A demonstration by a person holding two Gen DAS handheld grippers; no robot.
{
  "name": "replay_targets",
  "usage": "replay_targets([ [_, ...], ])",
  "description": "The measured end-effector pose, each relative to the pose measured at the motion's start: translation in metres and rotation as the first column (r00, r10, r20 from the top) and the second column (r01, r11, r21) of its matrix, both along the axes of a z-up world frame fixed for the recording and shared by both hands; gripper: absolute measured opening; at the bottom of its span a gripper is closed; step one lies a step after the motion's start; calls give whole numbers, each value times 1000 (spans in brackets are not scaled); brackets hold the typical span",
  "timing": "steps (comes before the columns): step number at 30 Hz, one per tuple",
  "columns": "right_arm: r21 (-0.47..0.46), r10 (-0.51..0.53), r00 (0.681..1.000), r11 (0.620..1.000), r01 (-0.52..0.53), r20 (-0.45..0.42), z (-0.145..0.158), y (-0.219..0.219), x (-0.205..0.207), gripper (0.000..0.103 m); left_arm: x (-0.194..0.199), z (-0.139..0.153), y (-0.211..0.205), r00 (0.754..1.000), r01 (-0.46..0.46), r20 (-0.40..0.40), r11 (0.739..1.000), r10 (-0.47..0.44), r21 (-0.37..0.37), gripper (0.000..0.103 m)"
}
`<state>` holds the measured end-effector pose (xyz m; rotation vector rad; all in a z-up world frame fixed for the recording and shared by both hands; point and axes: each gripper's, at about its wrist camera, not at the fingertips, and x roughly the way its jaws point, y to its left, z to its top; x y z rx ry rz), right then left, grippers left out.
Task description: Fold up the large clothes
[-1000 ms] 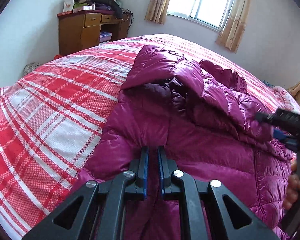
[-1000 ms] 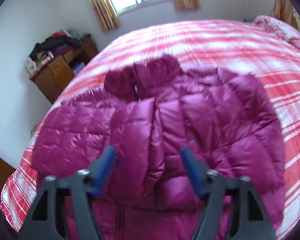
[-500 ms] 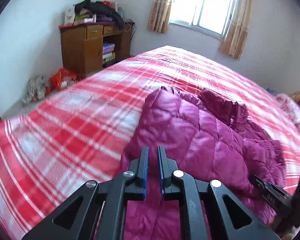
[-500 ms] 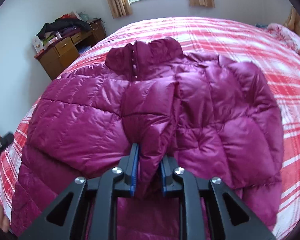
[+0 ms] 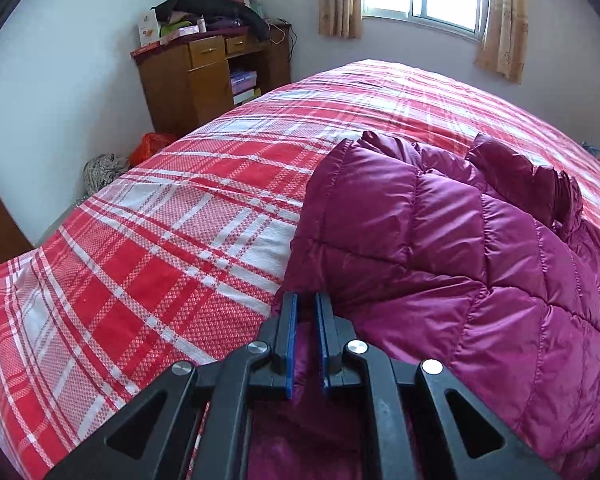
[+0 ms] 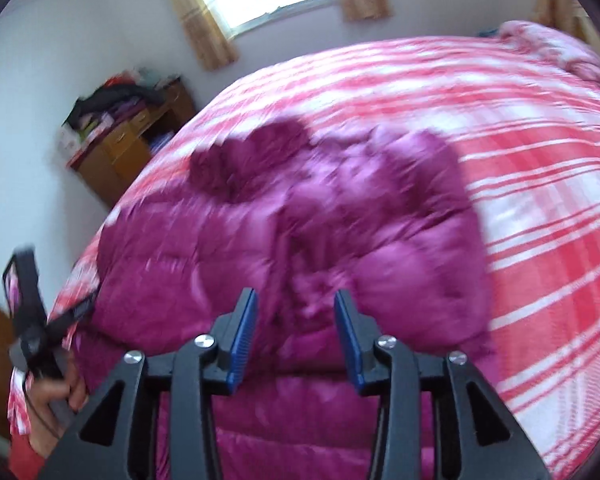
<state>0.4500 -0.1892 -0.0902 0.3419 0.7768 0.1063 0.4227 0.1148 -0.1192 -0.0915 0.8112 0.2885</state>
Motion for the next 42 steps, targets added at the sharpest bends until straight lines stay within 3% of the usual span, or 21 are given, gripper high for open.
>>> replay_targets([
  [2,25,32,999,999,-32,24,10,7,8,45,3,-2,-7,1000,-3,-11,999,3,50,9],
  [5,-44,125,992,991,-124,21,8,44,22,43,3,-4,-19,1000,-5,-23,991,8,132,9],
  [9,-112,194,980,974,-197,-40,-19,74,37,41,3,-7,-22,999,-6,-31,986,11,167,9],
  [11,-139,186,979,970,-197,-87,-39,77,42,38,3,-7,-19,1000,-3,-25,989,7,148,9],
  [12,-152,194,979,968,-202,-67,-45,77,40,37,2,-6,-17,1000,-2,-22,991,5,136,9],
  [20,-224,183,981,955,-192,-58,-47,86,35,37,4,-7,-14,1000,-6,-15,993,8,121,9],
  [26,-234,181,982,954,-188,-50,-46,90,37,37,-1,-7,-3,1000,-6,8,999,6,43,9],
  [31,-270,178,983,945,-184,-46,-46,94,35,38,-1,-7,-6,1000,-6,5,998,6,57,9],
  [38,-196,223,973,953,-232,-64,-35,88,37,60,-6,-6,6,999,-3,39,999,5,-47,9],
  [42,-137,215,977,968,-211,13,12,76,50,62,-13,-3,16,997,-8,75,991,18,-133,9],
])
